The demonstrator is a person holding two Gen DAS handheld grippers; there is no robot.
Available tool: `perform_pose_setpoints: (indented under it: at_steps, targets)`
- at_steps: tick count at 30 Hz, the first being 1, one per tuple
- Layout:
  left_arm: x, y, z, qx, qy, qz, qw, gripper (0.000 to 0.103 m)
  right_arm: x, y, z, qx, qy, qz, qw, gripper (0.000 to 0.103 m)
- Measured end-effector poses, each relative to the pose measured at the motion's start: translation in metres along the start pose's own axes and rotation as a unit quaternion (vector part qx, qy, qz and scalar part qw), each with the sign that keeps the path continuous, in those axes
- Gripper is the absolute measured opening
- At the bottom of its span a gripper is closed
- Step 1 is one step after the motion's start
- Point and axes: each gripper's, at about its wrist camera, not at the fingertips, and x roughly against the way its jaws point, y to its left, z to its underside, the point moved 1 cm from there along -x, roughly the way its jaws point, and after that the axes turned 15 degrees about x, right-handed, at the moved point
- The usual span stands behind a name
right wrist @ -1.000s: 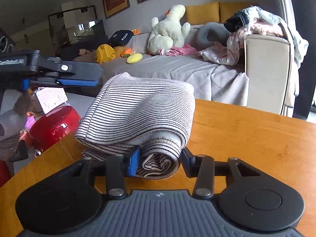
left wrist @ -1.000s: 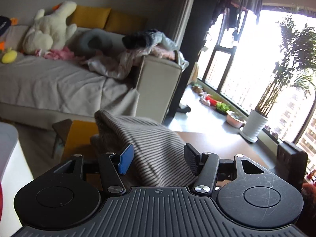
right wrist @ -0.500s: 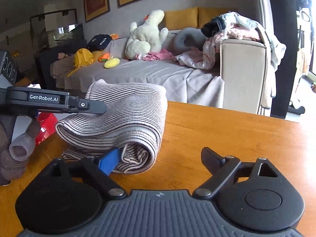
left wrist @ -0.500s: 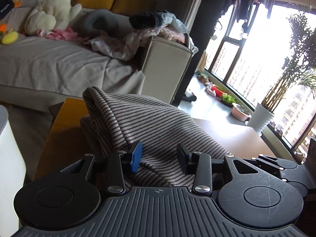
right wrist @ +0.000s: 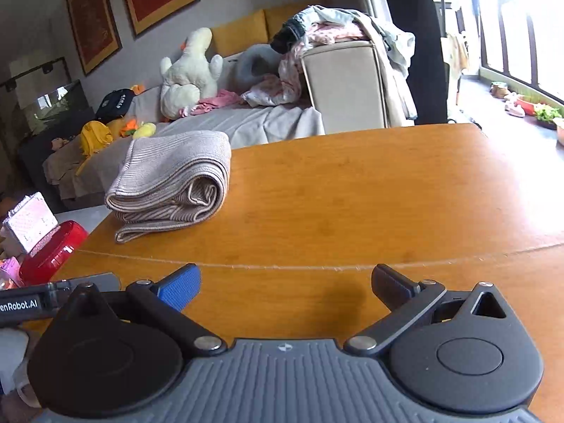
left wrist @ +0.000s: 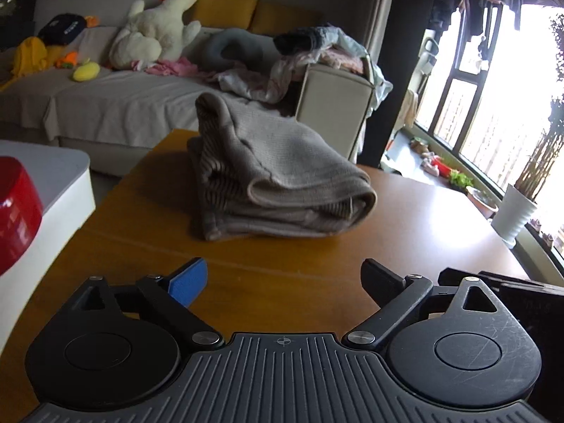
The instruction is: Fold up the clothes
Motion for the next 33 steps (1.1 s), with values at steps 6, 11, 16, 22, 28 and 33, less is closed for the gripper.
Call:
perform_pose_setpoints:
  at_steps: [6, 11, 16, 22, 28, 33]
  targets:
    - [0.008, -0.011, 0.033, 0.005, -0.003, -0.07, 0.9975, 0.103, -0.002, 0.01, 0.004, 0.045, 0.051, 0.054, 0.996, 0.103]
    - [0.001, -0.019, 0.032, -0.02, -0.003, -0.123, 0.9922, 0.103, -0.027, 0.01, -0.008, 0.097, 0.066, 0.04, 0.992, 0.103]
    - [-0.012, -0.023, 0.027, -0.03, -0.002, -0.151, 0.9881, 0.103, -0.043, 0.001, -0.019, 0.119, 0.062, 0.011, 0.991, 0.103]
    - [-0.024, -0.025, 0.019, -0.03, -0.002, -0.148, 0.9885, 0.103, -0.041, 0.0, -0.018, 0.121, 0.058, 0.009, 0.991, 0.103]
    - [-0.028, -0.029, 0.02, -0.053, 0.008, -0.123, 0.991, 0.103, -0.039, -0.002, -0.017, 0.112, 0.058, 0.02, 0.992, 0.103]
    - [-0.028, -0.029, 0.021, -0.053, 0.008, -0.122, 0.9911, 0.103, -0.039, -0.003, -0.016, 0.11, 0.058, 0.022, 0.992, 0.103]
